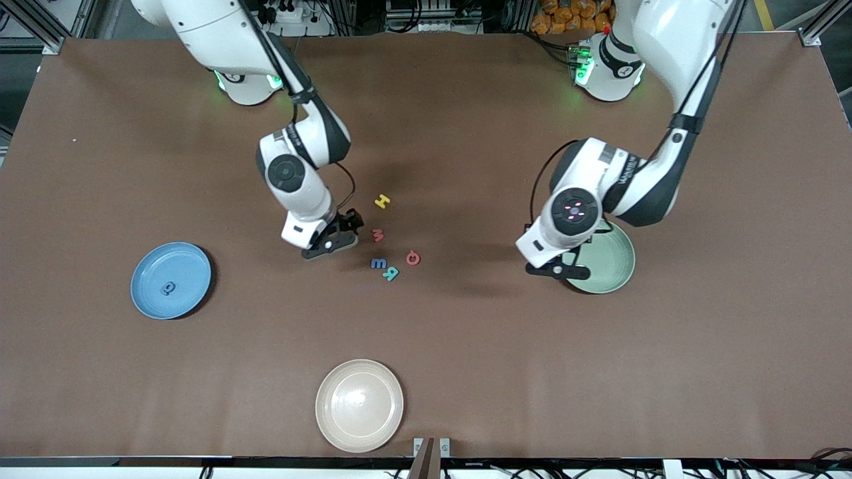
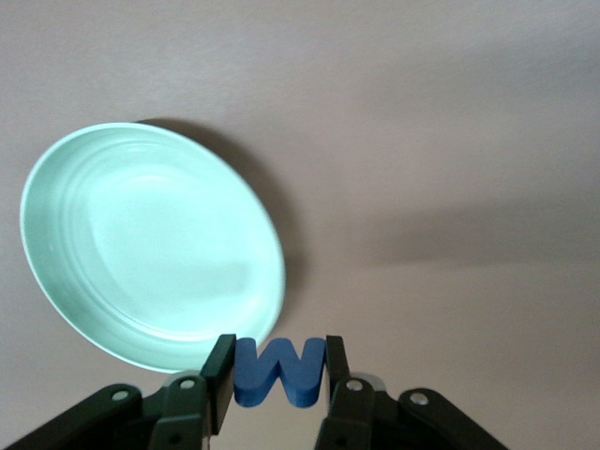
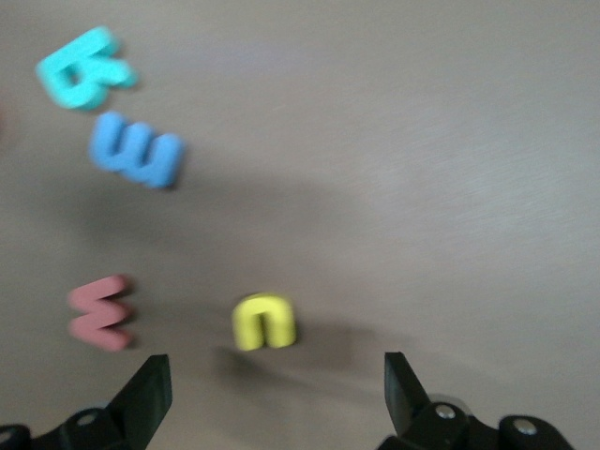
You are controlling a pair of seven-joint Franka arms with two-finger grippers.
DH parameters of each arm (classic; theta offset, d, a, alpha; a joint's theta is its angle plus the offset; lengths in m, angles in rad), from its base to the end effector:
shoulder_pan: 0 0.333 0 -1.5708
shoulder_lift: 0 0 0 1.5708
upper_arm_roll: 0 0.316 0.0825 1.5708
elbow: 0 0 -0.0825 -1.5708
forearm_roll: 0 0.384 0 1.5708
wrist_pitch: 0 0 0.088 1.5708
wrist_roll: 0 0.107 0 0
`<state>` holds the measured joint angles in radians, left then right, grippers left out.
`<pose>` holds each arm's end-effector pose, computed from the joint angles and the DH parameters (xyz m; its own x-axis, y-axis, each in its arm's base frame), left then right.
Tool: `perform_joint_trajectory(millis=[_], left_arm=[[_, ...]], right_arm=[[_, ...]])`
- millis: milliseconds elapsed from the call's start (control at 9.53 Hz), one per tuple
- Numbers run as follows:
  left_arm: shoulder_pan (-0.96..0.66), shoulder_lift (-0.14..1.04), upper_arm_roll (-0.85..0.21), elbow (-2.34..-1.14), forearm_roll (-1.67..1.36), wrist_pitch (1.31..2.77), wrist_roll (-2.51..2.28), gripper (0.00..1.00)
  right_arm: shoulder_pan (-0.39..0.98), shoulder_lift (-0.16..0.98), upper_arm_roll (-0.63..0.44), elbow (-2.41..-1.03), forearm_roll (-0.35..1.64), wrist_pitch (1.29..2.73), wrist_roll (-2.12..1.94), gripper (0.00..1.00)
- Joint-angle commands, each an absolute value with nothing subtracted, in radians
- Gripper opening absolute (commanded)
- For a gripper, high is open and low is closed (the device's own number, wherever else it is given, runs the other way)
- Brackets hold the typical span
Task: Sort upper and lower case letters into plates
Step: 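Lower the W into the green plate while the right gripper grasps the u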
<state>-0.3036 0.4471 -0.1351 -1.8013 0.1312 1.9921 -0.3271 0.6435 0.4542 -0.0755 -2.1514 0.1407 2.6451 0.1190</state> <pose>0.5672 -0.2515 0.2822 0.9625 -0.1559 -0.2218 -0.1860 -0.9749 -0.1221 0.4843 0.3042 0.1900 0.9441 0.3278 0.0353 0.3292 -0.9433 -0.0435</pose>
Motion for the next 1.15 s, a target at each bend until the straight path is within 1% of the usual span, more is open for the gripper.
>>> perform_joint_trajectory(millis=[0,210,315,525,840,1049], left_arm=[[-0.210,0.353,-0.149,-1.997,0.147,2.121,-0.209,0.32],[-0.131,0.348,-0.164,-2.081,0.147,2.224,-0.151,0.32],[-0.085,0.348,-0.175,-2.103,0.146,2.259,-0.120,0.32],[-0.040,0.370,-0.189,-2.103,0.140,2.304,-0.101,0.32],[-0.040,0.426,-0.189,-2.100,0.130,2.384,-0.104,0.32],[-0.041,0.433,-0.189,-2.094,0.130,2.395,-0.115,0.32]], right_arm=[[0.661,0.466,-0.086,-2.177,0.149,2.689,0.143,1.00],[0.664,0.489,-0.087,-2.168,0.146,2.711,0.141,1.00],[0.664,0.495,-0.089,-2.157,0.141,2.709,0.140,1.00],[0.664,0.518,-0.089,-2.131,0.140,2.709,0.140,1.00],[0.663,0.525,-0.092,-2.118,0.138,2.707,0.134,1.00],[0.657,0.526,-0.092,-2.112,0.130,2.701,0.132,1.00]])
